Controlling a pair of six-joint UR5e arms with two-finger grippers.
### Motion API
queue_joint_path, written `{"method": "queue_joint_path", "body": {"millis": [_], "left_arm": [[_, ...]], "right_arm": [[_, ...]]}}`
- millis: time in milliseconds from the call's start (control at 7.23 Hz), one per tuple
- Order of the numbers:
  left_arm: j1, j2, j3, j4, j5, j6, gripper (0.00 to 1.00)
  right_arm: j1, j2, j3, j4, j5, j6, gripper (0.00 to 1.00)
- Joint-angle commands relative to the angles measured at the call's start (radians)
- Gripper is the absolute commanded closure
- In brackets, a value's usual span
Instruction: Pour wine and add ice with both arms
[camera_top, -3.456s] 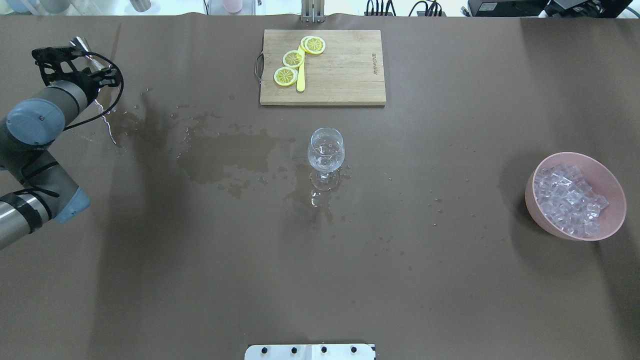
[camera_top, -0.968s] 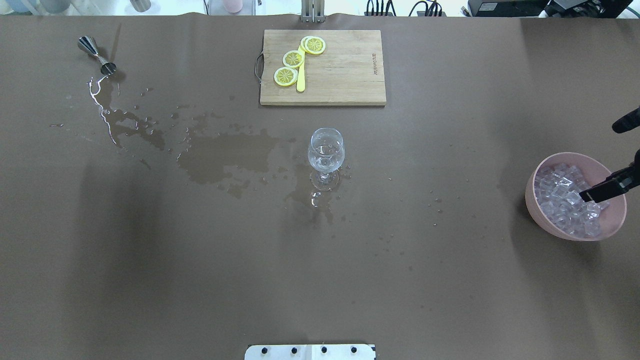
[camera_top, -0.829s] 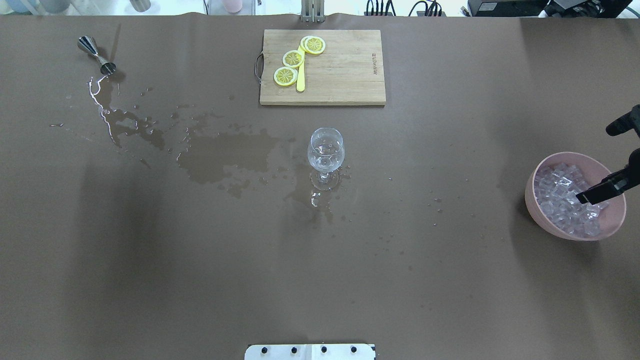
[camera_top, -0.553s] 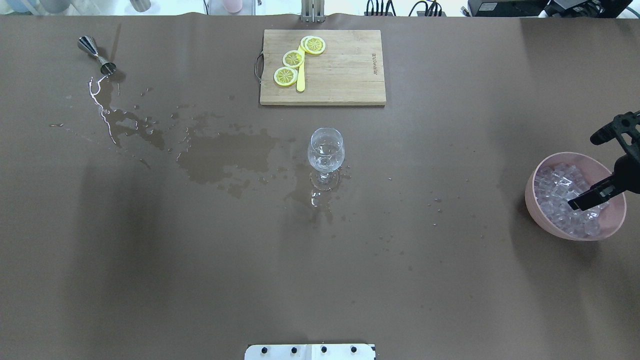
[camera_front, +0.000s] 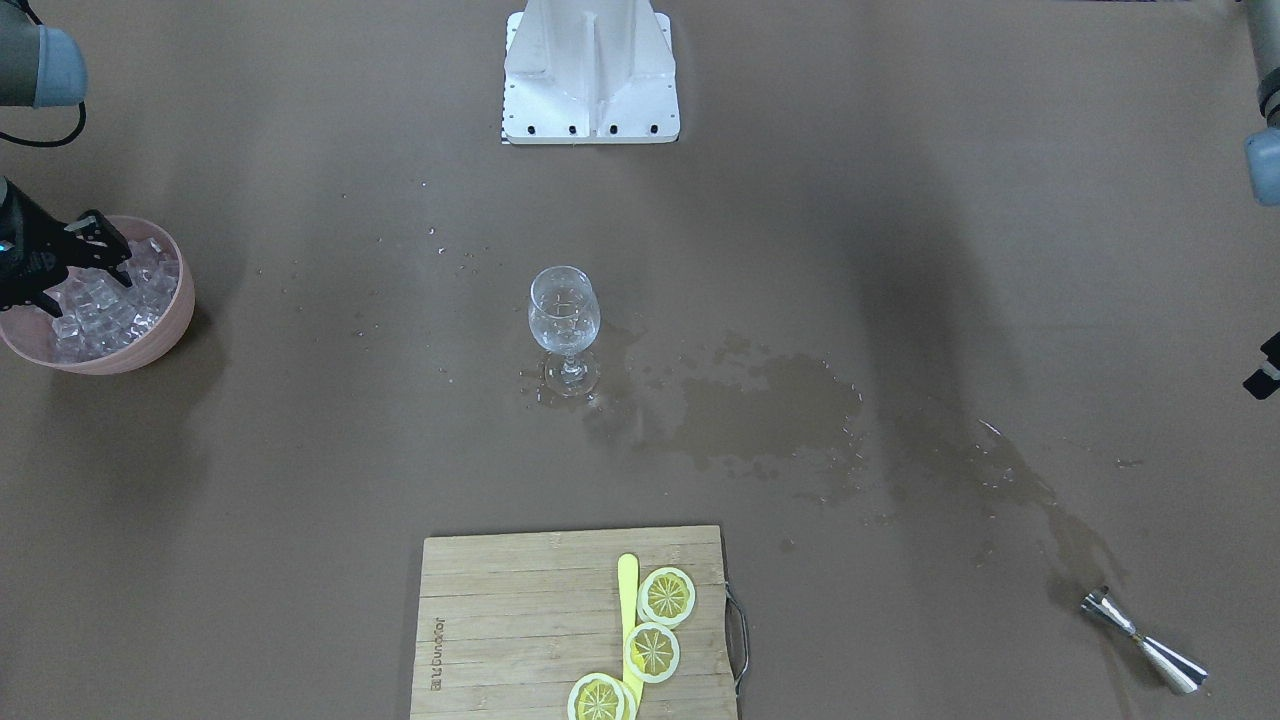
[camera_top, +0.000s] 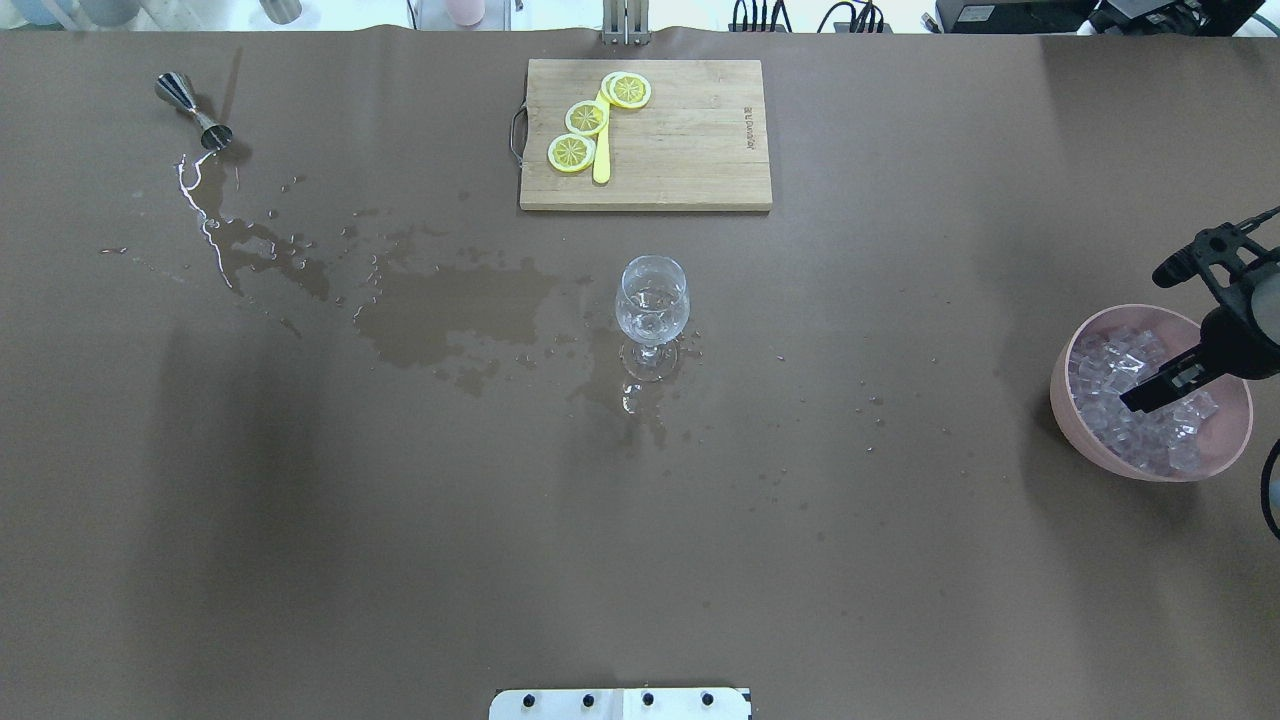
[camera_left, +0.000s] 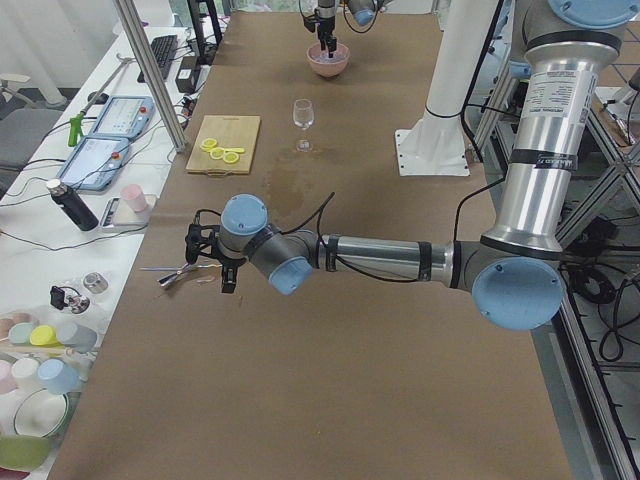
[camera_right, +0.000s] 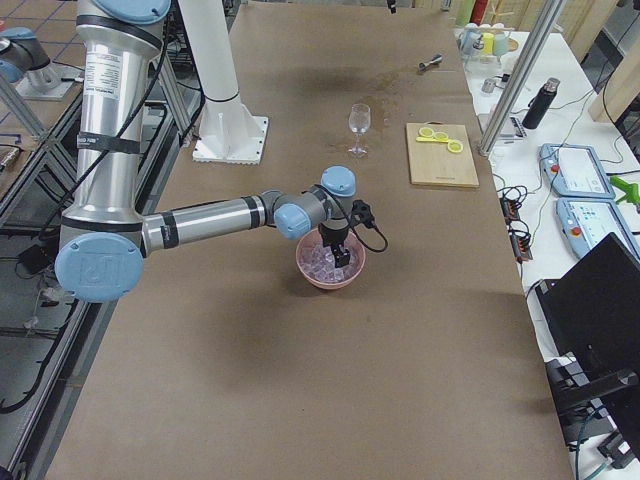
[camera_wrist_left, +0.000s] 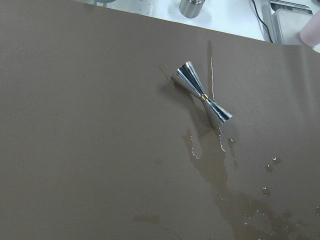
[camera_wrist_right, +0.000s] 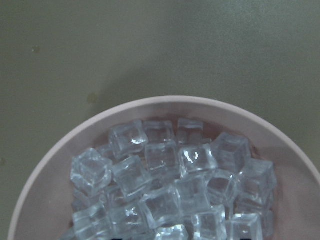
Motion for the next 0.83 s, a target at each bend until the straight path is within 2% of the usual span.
{"method": "queue_joint_path", "body": {"millis": [0, 138, 553, 691], "left_arm": [[-0.001, -0.001, -0.001, 0.000, 0.000, 0.001, 0.02], [-0.001, -0.001, -0.001, 0.000, 0.000, 0.001, 0.02], [-0.001, 0.001, -0.002, 0.000, 0.000, 0.001, 0.02], [-0.001, 0.001, -0.002, -0.006, 0.000, 0.002, 0.02]], "right_arm": [[0.001, -0.009, 0.004, 0.002, 0.006, -0.001, 0.94], [0.002, -0.016, 0.012, 0.000, 0.012, -0.002, 1.00], [0.004, -0.041, 0.096, -0.014, 0.018, 0.003, 1.00], [-0.001, -0.018, 0.143, -0.072, 0.035, 0.010, 1.00]]}}
